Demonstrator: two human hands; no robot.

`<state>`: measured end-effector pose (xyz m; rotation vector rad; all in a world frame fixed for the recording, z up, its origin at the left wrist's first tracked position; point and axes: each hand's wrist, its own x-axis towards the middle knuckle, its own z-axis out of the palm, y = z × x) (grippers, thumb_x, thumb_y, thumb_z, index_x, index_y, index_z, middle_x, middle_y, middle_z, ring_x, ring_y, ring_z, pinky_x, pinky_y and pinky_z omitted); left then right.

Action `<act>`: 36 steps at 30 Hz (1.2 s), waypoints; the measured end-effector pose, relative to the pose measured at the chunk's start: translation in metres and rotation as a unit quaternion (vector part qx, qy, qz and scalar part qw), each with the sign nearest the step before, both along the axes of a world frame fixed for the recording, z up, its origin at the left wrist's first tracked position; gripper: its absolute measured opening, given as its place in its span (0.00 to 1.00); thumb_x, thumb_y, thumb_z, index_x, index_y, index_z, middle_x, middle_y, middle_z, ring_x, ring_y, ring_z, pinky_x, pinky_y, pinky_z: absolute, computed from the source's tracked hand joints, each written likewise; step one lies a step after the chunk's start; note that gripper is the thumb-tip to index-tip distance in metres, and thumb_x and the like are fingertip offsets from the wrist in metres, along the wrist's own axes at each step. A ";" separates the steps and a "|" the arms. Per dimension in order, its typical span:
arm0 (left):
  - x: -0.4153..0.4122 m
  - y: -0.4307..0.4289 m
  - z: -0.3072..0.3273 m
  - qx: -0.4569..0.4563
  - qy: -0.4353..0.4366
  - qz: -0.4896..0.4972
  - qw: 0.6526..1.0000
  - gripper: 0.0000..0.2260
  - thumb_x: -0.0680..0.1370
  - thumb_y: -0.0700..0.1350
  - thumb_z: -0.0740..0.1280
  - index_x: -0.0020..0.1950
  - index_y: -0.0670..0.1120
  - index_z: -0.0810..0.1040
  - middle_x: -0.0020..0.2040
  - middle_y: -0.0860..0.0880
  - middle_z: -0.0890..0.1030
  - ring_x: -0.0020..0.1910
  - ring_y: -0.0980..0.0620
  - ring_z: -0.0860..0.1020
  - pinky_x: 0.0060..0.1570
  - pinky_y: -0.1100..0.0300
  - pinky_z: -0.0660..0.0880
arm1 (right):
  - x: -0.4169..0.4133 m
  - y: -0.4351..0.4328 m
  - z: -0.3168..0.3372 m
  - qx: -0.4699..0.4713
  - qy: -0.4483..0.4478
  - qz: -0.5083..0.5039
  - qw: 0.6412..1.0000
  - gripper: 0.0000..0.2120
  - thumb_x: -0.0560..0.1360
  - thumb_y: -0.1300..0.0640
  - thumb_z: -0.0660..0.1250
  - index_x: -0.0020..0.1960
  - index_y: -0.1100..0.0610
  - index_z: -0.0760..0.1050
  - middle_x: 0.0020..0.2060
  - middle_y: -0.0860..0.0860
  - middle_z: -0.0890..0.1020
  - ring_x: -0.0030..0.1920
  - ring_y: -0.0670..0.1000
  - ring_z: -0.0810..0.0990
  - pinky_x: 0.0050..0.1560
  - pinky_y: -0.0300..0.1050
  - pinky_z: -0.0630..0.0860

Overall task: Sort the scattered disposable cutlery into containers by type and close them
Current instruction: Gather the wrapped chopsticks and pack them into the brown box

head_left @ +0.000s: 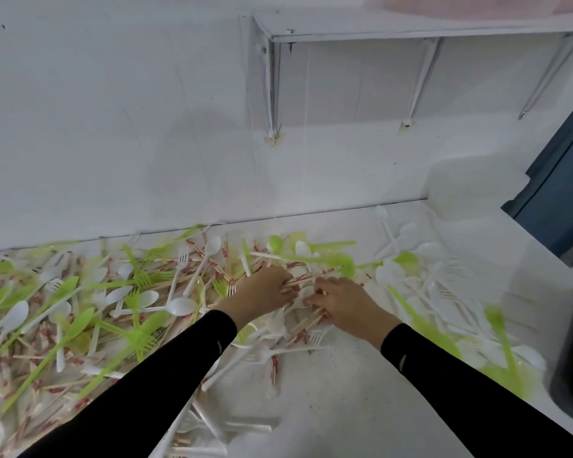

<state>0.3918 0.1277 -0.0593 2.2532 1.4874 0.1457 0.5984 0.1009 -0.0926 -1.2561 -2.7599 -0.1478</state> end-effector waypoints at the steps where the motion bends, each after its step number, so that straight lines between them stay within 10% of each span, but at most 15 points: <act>1: 0.001 0.001 0.000 0.006 0.024 -0.005 1.000 0.09 0.78 0.51 0.65 0.52 0.47 0.81 0.50 0.51 0.77 0.52 0.49 0.78 0.48 0.54 0.75 | 0.001 -0.002 0.000 0.008 -0.004 -0.002 1.000 0.20 0.55 0.60 0.81 0.45 0.48 0.83 0.43 0.50 0.80 0.36 0.52 0.80 0.34 0.43 0.77; 11: -0.009 -0.011 -0.005 0.063 0.142 -0.037 0.987 0.11 0.79 0.51 0.65 0.60 0.51 0.78 0.65 0.56 0.68 0.51 0.50 0.78 0.38 0.57 0.72 | 0.024 -0.019 -0.004 0.019 0.050 0.002 0.999 0.21 0.55 0.62 0.78 0.47 0.51 0.78 0.46 0.50 0.80 0.39 0.52 0.80 0.36 0.43 0.76; 19: -0.004 -0.007 0.003 0.076 0.005 -0.023 0.997 0.08 0.76 0.46 0.70 0.55 0.51 0.82 0.61 0.55 0.70 0.52 0.51 0.77 0.45 0.55 0.73 | 0.026 -0.034 -0.012 0.028 0.022 0.029 0.999 0.07 0.67 0.56 0.67 0.43 0.48 0.80 0.46 0.48 0.72 0.33 0.49 0.77 0.25 0.41 0.73; 25: -0.027 -0.007 0.011 0.053 -0.167 0.047 0.983 0.03 0.74 0.47 0.74 0.47 0.52 0.83 0.46 0.55 0.73 0.42 0.62 0.74 0.46 0.66 0.68 | 0.043 -0.043 0.007 0.001 0.120 -0.008 0.993 0.17 0.66 0.58 0.73 0.53 0.47 0.76 0.54 0.46 0.72 0.35 0.44 0.75 0.26 0.35 0.65; 36: -0.030 -0.030 0.035 -0.047 -0.499 0.156 0.851 0.12 0.83 0.50 0.58 0.52 0.47 0.79 0.49 0.52 0.82 0.50 0.55 0.79 0.52 0.61 0.74 | 0.021 -0.035 0.082 -0.047 0.540 -0.208 0.814 0.11 0.84 0.51 0.54 0.57 0.54 0.72 0.49 0.45 0.80 0.40 0.44 0.78 0.42 0.42 0.73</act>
